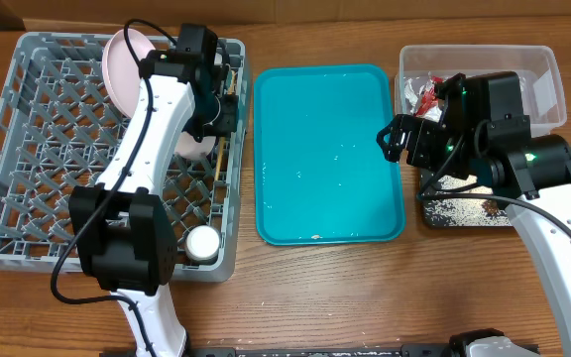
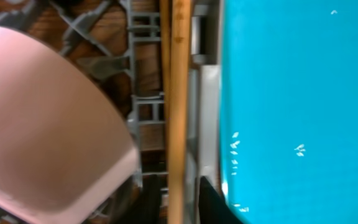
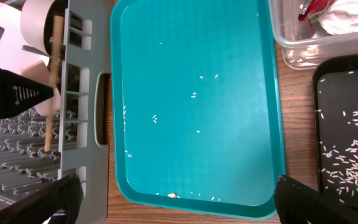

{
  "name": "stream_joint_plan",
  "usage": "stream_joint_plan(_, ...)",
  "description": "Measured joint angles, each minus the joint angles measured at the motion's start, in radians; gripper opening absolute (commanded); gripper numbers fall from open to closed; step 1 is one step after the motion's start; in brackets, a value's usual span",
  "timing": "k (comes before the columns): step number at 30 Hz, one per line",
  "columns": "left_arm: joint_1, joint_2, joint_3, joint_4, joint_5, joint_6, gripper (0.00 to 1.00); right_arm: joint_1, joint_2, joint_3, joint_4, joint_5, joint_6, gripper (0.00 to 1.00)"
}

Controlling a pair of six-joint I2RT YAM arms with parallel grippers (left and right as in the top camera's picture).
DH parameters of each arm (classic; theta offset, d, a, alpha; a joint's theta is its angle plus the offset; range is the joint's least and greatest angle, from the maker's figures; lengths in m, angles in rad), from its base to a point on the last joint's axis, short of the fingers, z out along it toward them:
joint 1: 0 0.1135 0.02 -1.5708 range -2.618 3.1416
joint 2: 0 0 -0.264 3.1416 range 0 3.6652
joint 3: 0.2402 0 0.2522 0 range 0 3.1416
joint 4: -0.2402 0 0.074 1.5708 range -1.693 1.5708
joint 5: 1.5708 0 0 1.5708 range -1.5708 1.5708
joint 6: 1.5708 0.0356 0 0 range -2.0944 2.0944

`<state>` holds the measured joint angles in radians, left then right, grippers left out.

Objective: Sort waste into correct bins and load items into the dishwasher
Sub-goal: 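Carry the second chopstick to the rack and insert it upright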

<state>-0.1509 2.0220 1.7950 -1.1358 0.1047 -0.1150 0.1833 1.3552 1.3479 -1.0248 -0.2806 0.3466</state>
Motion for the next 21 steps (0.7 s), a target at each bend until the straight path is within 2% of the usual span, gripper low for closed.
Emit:
stream_joint_plan(3, 0.0, 0.0, 0.0, 0.0, 0.02, -0.01, 0.42, 0.0, 0.0, 0.0, 0.0, 0.0, 0.0, 1.0)
stream_joint_plan(8, 0.0, 0.0, 0.001, -0.004, 0.034, -0.016, 0.45, 0.0, 0.0, 0.0, -0.001, 0.0, 0.0, 1.0)
stream_joint_plan(11, 0.0, 0.0, 0.032, -0.057, 0.046, -0.017, 0.48, 0.0, 0.0, 0.0, -0.001, 0.0, 0.0, 1.0)
stream_joint_plan(18, 0.0, -0.01, 0.271, -0.267, 0.079, -0.017, 0.46, 0.0, 0.0, 0.0, 0.0, 0.0, 0.0, 1.0)
stream_joint_plan(21, 0.0, -0.052, 0.354, -0.332, 0.084, -0.017, 0.5, 0.0, 0.0, 0.0, 0.0, 0.0, 0.0, 1.0)
